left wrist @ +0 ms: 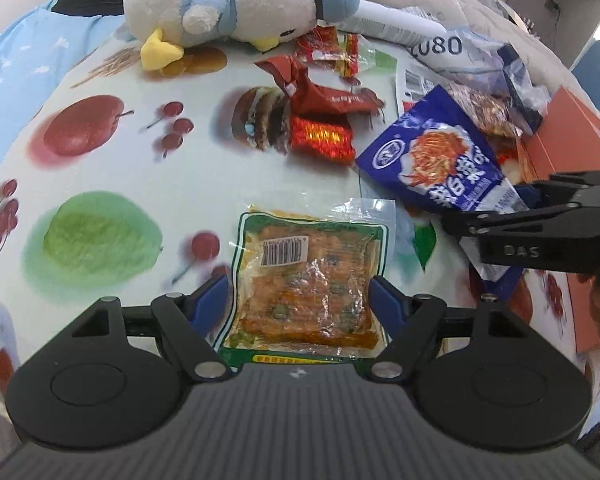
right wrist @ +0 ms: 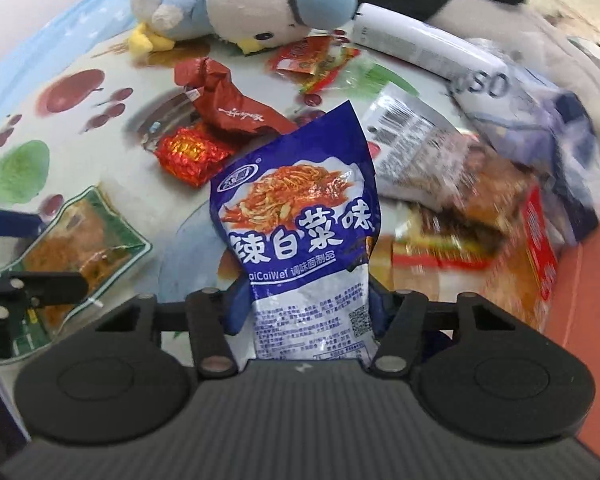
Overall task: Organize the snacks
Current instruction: 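Grasp the green-bordered pack with left tool while right grasps the blue bag, then carry the green-bordered pack with left tool while right carries blue bag over pink box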
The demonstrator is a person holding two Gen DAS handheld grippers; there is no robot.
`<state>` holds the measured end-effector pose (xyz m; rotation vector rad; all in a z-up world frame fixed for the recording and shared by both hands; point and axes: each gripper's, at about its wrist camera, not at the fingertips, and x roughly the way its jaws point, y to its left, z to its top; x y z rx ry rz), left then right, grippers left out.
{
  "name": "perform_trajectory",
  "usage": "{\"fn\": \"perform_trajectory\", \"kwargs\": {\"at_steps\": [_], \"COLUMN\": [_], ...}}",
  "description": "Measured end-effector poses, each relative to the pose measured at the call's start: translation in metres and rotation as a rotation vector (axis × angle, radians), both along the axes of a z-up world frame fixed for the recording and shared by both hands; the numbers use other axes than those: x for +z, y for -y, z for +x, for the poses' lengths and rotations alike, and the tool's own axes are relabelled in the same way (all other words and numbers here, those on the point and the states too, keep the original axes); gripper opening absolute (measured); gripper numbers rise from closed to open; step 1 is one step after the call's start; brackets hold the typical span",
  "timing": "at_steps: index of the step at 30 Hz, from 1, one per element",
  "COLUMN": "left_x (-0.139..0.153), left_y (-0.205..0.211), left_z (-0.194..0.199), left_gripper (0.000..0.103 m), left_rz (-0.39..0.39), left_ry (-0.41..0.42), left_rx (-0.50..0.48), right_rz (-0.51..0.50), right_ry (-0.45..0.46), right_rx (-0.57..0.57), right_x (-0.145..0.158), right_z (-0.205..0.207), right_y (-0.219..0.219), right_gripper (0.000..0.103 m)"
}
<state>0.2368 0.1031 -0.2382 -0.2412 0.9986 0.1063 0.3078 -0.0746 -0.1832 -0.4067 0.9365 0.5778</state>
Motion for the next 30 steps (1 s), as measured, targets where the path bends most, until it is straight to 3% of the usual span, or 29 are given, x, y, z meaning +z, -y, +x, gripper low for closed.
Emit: {"fn": "perform_trajectory", "kwargs": {"at_steps": [2,5,8,11,13,18,21,30], "left_x": [-0.001,-0.007,-0.012,-0.010,-0.008,-0.004,0.001,0.019], "left_y": [0.005,0.020,0.023,0.025,0.029,0.042,0.045,0.060], "left_z": [-0.008,-0.014,-0.018,-0.021,-0.023,-0.030,-0.036,-0.060], "left_gripper": [0.080,0.081,0.081,0.078,0.068,0.062,0.057,0.055], "left_rz": [0.025,0.131,0.148,0.141,0.151,0.143,0.100,0.068], "left_ry": [-0.008,-0.040,-0.032,-0.031,-0.024,-0.024,-0.022,0.003], "left_rx": [-0.010,-0.058,-0.057,-0.061,-0.074,-0.091,-0.074,-0.077], "right_rz": [0.027,0.059,0.080,0.104,0.122,0.144,0.152,0.250], "right_ry": [-0.017,-0.031,-0.047,-0.070,-0.082,-0.093,-0.085,-0.060], "right_rx": [-0.036,-0.086,-0.120,-0.174,-0.209,-0.245,-0.260,-0.332], "right_x": [0.004,0.008,0.009,0.006,0.005,0.005,0.008,0.032], "right_z": [-0.012,-0.034,-0.060,-0.084,-0.098,-0.122,-0.132,-0.151], "right_y": [0.008,0.019,0.027,0.038,0.047,0.065,0.073,0.100], "right_gripper": [0.058,0.056,0.053,0.052,0.050,0.046,0.044,0.043]}}
